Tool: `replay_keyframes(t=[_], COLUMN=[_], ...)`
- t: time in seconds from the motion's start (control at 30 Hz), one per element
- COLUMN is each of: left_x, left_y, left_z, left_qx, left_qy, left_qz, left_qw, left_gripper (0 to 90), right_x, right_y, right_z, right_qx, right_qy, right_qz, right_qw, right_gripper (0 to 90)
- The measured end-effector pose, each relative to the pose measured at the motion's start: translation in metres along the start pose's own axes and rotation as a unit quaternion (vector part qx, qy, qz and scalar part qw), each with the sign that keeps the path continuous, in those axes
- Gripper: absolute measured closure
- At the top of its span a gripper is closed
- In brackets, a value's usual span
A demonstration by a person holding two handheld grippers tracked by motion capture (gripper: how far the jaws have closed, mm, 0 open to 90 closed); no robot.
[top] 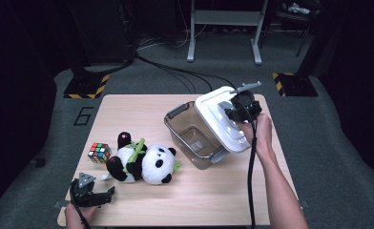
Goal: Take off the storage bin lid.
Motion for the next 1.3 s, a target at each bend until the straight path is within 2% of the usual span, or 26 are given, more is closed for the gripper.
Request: replay_keyframes(t=[0.27, 0.67, 1.03, 1.3], left_x=[0.000, 0.000, -0.001, -0.001], left_y=[0.000, 0.001, 0.001, 0.001], left_z=[0.000, 0.000, 0.000, 0.000], left_qx=[-0.002, -0.008, -0.011, -0.011], left_qy=[0.000, -0.002, -0.005, -0.005], left_qz=[-0.001, -0.001, -0.001, -0.001], left_qw=[1.0000, 1.0000, 0.9999, 0.9999], left_gripper=[0.0, 0.0, 0.0, 0.0], right_x=[-0.019, -0.038, -0.060, -0.071], right_y=[-0.001, 0.004, 0.007, 0.015], right_z=[0.015, 0.031, 0.048, 0.056], right_qx=[0.008, 0.016, 0.026, 0.035], right_qy=[0.026, 0.056, 0.092, 0.106], right_qz=[0.014, 0.027, 0.045, 0.060], right_qw=[0.9995, 0.9979, 0.9944, 0.9919], right_gripper=[66.2, 66.2, 66.2, 66.2])
Point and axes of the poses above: each handheld gripper's, and its own axes: y roughly forward along the jaws, z roughly out of its underside, x roughly to its left, the point moved 4 cm from there along y, roughly forward along the jaws, and after that the axes turned 9 degrees about -y, right-handed, at the moved point
